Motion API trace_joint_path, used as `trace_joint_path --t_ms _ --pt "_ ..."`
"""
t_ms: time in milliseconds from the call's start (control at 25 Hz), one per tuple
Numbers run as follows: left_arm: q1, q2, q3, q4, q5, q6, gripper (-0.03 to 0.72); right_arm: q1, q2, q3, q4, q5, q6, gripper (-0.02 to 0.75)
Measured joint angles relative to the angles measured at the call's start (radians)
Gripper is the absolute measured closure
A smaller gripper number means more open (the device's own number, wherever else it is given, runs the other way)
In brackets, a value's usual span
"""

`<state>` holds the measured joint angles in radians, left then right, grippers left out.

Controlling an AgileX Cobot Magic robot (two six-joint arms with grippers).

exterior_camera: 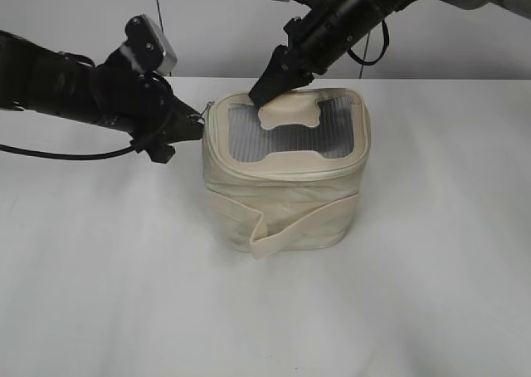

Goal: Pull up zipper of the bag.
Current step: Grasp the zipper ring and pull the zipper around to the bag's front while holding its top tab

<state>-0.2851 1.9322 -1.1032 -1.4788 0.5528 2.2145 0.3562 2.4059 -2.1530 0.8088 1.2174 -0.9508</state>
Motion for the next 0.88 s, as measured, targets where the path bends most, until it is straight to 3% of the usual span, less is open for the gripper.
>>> trace_joint_path --t_ms 120,240,360,600,880 --pt "-0.005 0.000 0.000 0.014 -0.002 0.001 0.599 0.000 0.000 0.000 0.001 0.000 0.000 0.693" --pt "-0.007 0.001 0.000 0.046 -0.007 -0.021 0.673 0.000 0.000 0.000 0.001 0.000 0.002 0.693" --pt "-0.009 -0.002 0.002 0.096 -0.022 -0.109 0.682 0.000 0.000 0.000 0.001 0.000 0.018 0.693" --pt "-0.012 -0.103 0.049 0.311 -0.020 -0.405 0.682 0.000 0.000 0.000 0.001 0.000 0.065 0.693" --pt "-0.044 -0.240 0.193 0.340 0.002 -0.478 0.682 0.000 0.000 0.000 0.001 0.000 0.122 0.693"
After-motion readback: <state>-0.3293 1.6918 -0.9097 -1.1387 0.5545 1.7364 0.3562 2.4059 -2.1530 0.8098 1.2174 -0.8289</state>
